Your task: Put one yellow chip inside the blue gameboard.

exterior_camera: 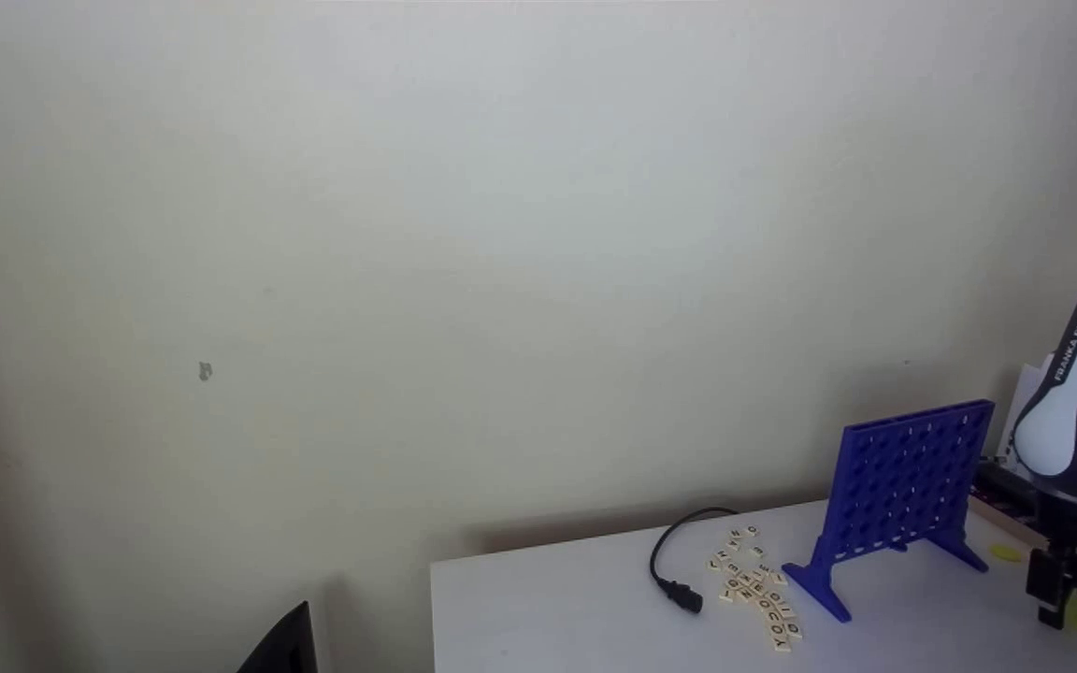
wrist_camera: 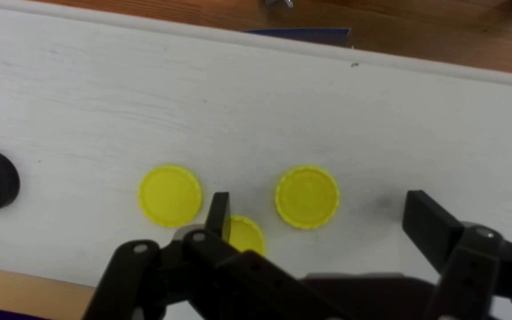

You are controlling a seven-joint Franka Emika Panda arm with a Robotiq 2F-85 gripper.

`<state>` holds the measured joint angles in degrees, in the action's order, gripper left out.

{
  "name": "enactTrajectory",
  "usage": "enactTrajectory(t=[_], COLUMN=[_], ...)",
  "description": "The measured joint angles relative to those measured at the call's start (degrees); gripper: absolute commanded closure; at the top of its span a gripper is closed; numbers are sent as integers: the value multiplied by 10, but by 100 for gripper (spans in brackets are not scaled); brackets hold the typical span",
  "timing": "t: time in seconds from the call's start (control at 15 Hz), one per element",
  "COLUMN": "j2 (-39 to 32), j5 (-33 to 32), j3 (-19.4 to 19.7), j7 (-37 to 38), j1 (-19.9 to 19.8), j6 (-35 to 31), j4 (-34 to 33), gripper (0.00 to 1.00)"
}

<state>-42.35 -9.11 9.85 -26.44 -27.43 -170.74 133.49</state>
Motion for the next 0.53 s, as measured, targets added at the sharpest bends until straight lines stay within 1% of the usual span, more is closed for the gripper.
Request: enactTrajectory(t=[0.2, 0.53], j2=[3, 8], j5=[0, 0], j3=[0, -8], j7=[-1, -1], j1=[-7, -6], j6=[0, 0], j4=[0, 8], gripper=[0, 0])
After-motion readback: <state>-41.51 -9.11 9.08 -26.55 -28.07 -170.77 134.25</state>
